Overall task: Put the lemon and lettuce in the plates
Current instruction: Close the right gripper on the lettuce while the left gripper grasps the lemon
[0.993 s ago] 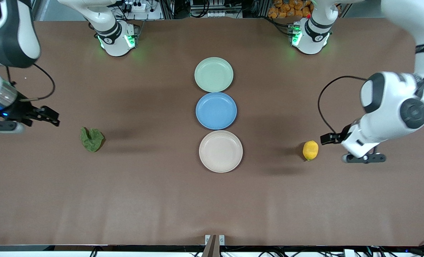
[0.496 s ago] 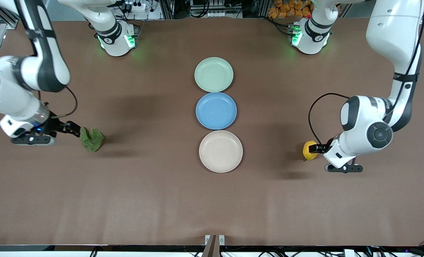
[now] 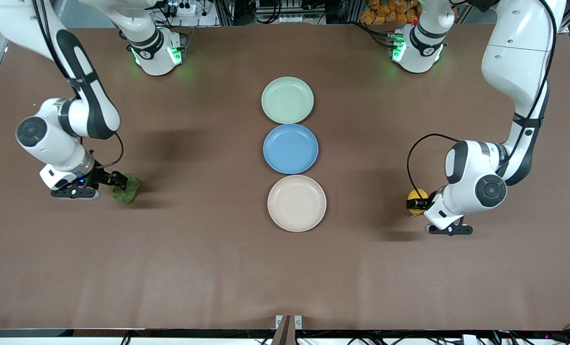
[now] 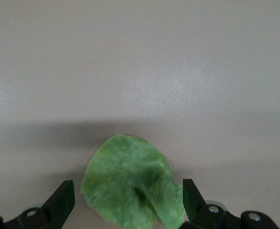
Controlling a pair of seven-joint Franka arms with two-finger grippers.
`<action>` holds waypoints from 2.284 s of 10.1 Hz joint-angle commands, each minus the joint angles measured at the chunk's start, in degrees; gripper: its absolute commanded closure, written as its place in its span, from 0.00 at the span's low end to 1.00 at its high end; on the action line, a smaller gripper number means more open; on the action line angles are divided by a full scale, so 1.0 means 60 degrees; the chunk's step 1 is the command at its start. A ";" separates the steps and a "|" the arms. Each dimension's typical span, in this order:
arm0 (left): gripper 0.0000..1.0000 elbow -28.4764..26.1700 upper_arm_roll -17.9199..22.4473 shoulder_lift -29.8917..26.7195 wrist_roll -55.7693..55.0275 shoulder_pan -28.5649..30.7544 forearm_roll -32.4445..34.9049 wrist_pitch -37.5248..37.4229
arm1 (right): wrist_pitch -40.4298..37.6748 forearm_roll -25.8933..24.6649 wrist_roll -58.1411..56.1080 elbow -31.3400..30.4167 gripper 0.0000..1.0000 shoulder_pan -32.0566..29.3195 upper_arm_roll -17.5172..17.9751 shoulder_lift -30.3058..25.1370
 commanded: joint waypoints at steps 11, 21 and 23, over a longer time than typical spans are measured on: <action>1.00 -0.0149 -0.0164 0.0062 -0.1276 -0.0235 0.0102 0.0100 | 0.1832 0.0196 -0.0052 -0.0223 0.48 -0.0321 0.0248 0.1418; 1.00 0.1534 -0.0574 -0.0569 -0.1128 -0.1125 0.0234 -0.0237 | -0.1824 0.0196 0.0417 0.0976 1.00 -0.0292 0.0409 0.0307; 1.00 0.1579 -0.0544 -0.0641 -0.1245 -0.1552 0.0220 -0.0237 | -0.2792 0.0210 0.0780 0.1270 1.00 -0.0176 0.0409 -0.0088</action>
